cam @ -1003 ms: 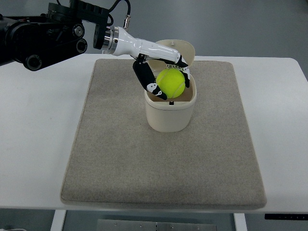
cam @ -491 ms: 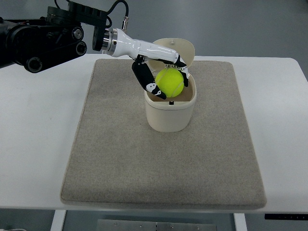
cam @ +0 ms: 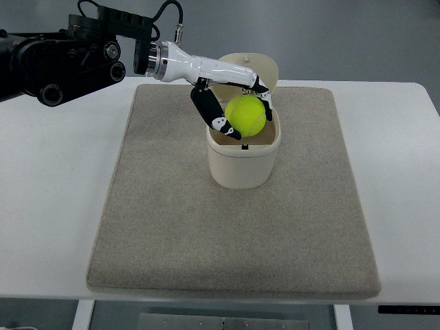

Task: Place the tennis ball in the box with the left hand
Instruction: 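Lower the held ball into the bin opening with the left hand, then open the left hand fingers to drop the ball into the bin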

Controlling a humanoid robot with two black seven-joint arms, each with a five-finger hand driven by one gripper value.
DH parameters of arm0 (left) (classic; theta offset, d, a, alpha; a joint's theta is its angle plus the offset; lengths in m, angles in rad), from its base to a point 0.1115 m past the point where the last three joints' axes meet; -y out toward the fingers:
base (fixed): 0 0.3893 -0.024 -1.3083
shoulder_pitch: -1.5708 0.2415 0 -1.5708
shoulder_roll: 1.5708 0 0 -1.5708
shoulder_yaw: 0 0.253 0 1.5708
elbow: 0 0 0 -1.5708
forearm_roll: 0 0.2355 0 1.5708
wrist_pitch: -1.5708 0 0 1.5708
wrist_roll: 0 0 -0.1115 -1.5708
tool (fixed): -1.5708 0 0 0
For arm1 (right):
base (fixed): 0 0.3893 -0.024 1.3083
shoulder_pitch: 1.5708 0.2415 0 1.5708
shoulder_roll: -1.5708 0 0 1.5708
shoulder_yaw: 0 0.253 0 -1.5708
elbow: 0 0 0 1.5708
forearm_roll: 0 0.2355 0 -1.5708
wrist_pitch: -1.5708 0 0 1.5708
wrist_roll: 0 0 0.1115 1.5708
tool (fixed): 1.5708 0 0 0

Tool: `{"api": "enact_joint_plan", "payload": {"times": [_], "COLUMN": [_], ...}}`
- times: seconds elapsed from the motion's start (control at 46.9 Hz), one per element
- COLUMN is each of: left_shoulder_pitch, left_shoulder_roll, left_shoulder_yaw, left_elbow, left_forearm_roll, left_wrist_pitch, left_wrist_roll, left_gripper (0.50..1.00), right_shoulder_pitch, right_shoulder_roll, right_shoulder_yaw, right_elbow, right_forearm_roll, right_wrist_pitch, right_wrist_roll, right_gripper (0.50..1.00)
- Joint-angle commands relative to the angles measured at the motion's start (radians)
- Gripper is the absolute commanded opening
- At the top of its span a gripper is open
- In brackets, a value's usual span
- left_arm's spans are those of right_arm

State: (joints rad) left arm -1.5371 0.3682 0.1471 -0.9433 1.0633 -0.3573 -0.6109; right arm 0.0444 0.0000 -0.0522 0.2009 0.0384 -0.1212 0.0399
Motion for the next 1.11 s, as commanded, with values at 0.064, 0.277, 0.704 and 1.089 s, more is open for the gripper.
{"api": "enact_joint_plan", "payload": {"times": [0.064,0.277,0.704,1.089], "left_shoulder_pitch": [0.002,0.002,0.009,0.011], "left_shoulder_roll": [0.001,0.0,-0.002,-0.002], "left_shoulder_yaw": [-0.001,-0.001,-0.004,-0.02], "left_elbow": [-0.003,-0.003,-0.002,-0.014], "left_forearm_roll": [-0.003,-0.008,-0.037,-0.049], "left_wrist_pitch": [0.0,0.0,0.0,0.018], "left_wrist_roll": [0.0,0.0,0.0,0.0], "left_gripper": [0.688,0.722,0.891,0.851], "right_shoulder_pitch": [0.0,0.0,0.0,0.0], "right_shoulder_roll": [0.0,0.0,0.0,0.0], "right_shoulder_yaw": [0.0,0.0,0.0,0.0], "right_elbow": [0.0,0.0,0.0,0.0], "right_forearm_roll": [0.0,0.0,0.0,0.0], "right_wrist_pitch": [0.0,0.0,0.0,0.0], "right_wrist_roll": [0.0,0.0,0.0,0.0], "right_gripper": [0.901,0.901,0.901,0.901]}}
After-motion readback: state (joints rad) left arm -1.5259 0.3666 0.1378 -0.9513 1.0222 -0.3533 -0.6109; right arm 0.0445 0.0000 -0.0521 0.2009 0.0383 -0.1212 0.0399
